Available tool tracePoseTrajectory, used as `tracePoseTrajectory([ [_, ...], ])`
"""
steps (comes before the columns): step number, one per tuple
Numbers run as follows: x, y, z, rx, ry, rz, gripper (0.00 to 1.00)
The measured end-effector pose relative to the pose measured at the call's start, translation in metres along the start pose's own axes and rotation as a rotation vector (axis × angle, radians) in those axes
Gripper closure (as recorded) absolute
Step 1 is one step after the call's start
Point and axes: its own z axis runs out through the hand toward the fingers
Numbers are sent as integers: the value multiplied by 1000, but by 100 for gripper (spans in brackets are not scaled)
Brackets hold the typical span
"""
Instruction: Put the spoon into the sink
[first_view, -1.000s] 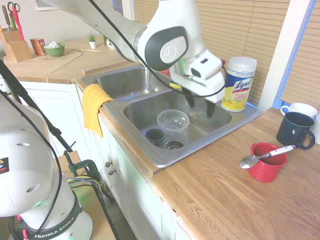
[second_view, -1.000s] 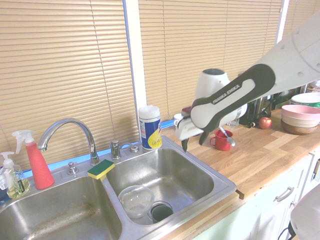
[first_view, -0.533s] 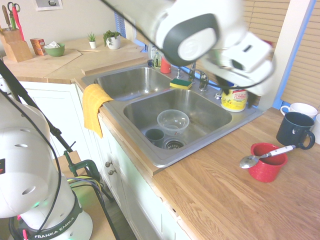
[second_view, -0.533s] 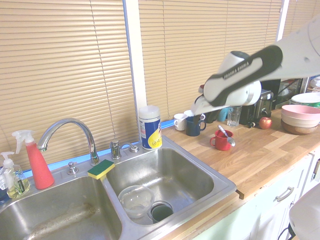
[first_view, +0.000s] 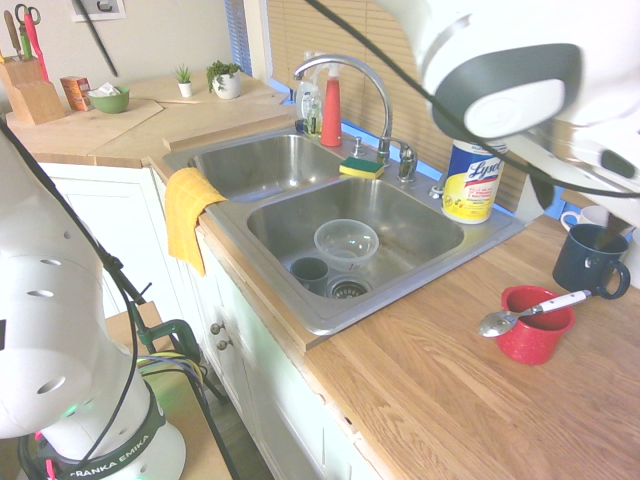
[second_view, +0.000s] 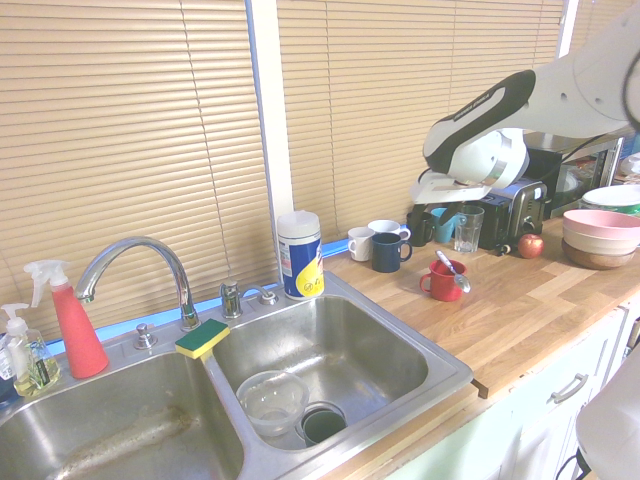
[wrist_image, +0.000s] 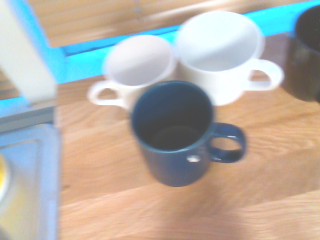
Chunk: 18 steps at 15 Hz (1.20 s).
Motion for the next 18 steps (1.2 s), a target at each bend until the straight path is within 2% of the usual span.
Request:
tracePoseTrajectory([
  [8, 25, 31, 43, -84, -46, 54, 0],
  [9, 25, 32, 48, -94, -55, 49, 100],
  [18, 15, 31, 82, -136, -98, 20, 100],
])
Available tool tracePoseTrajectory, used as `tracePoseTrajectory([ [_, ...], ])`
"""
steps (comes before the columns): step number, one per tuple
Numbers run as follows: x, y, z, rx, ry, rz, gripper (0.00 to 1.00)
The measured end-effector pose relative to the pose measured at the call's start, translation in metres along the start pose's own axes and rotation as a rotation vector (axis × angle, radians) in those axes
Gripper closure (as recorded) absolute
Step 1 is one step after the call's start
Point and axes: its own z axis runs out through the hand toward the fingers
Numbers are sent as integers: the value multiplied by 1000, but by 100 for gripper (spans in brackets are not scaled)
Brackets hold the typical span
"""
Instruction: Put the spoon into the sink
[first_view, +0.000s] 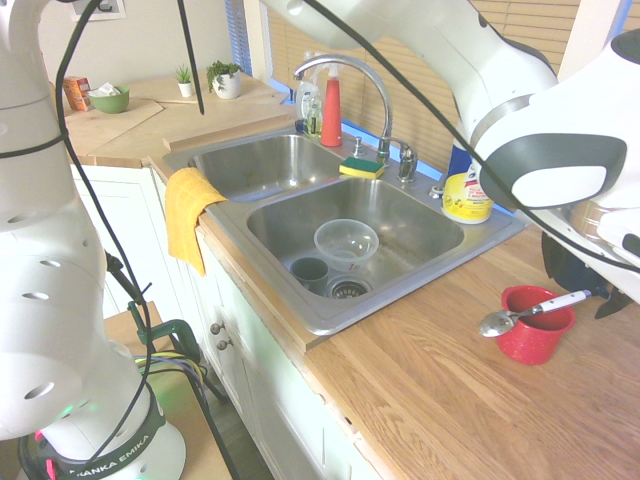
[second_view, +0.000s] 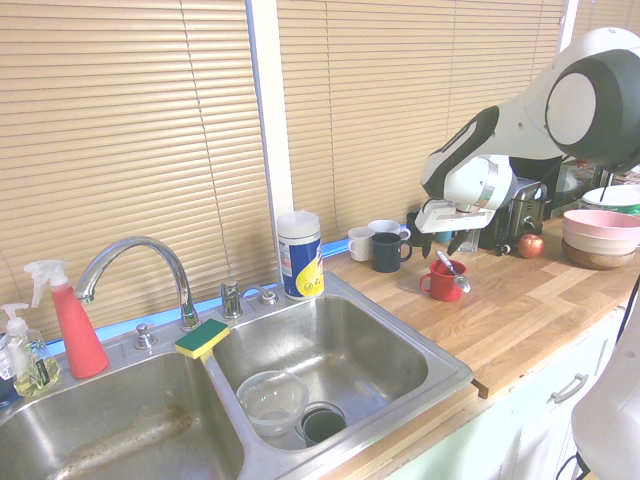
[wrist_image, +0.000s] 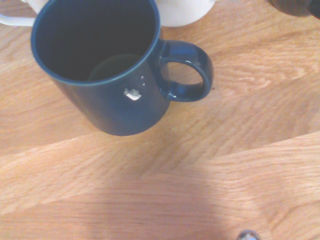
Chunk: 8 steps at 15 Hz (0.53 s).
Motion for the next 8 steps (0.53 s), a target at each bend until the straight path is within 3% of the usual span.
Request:
tracePoseTrajectory([
  [8, -2, 2, 12, -14, -12, 0, 100],
])
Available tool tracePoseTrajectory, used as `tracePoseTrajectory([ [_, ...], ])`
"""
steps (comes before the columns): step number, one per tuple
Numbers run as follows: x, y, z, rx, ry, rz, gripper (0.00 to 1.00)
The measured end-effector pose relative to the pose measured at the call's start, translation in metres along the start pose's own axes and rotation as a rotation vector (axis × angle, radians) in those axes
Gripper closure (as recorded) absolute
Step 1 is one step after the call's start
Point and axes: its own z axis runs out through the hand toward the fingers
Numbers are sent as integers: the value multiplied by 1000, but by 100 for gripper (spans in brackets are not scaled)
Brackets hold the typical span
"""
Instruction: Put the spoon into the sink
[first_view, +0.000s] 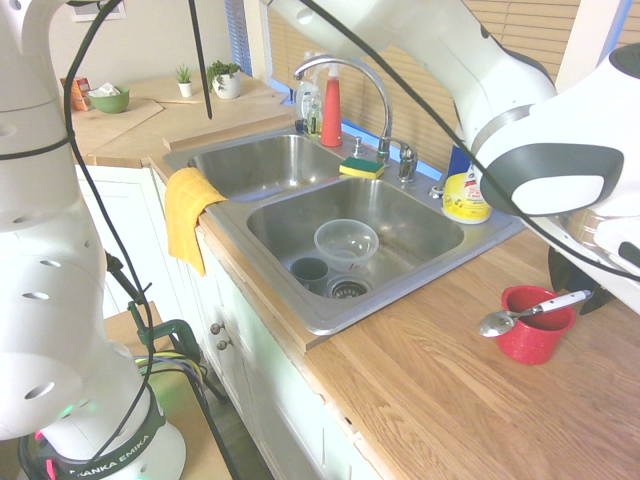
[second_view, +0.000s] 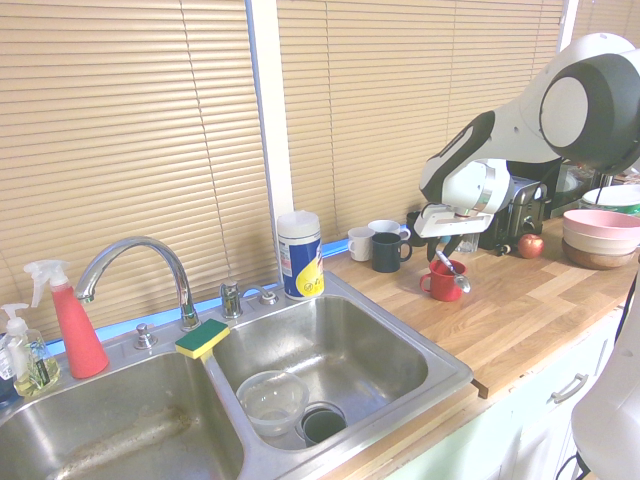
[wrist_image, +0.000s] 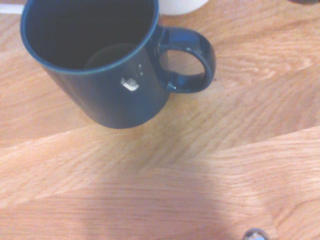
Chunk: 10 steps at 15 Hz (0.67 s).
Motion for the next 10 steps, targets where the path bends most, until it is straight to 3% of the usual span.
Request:
tracePoseTrajectory([
  [10, 3, -2, 1, 0, 3, 0, 100],
])
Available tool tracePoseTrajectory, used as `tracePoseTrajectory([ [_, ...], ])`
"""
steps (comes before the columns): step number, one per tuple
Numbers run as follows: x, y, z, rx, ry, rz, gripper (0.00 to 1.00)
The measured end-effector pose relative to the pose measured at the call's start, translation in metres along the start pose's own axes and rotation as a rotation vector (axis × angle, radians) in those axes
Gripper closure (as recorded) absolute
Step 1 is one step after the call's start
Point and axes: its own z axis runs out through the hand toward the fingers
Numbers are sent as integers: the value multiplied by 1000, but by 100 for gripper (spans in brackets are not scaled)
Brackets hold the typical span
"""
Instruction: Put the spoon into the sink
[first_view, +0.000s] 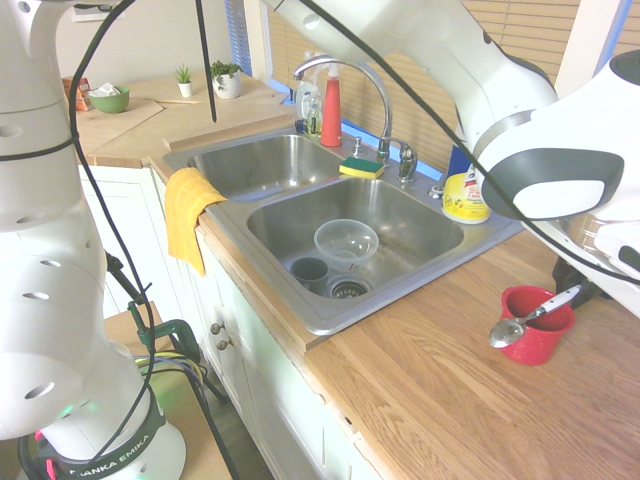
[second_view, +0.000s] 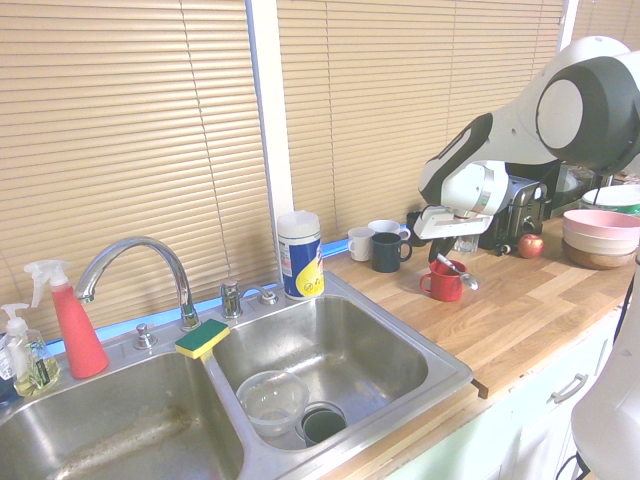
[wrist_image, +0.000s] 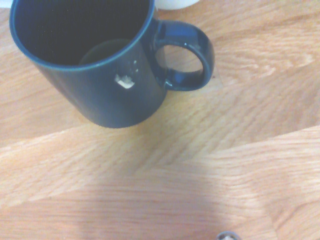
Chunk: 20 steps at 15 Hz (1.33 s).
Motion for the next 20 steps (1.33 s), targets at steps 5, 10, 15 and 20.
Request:
tracePoseTrajectory([
  [5, 8, -10, -51, 49, 43, -12, 100],
  [10, -41, -60, -123, 69, 93, -112, 100],
  [15, -200, -157, -109, -11, 211, -300, 100],
  [20, -349, -203, -90, -73, 284, -486, 100],
])
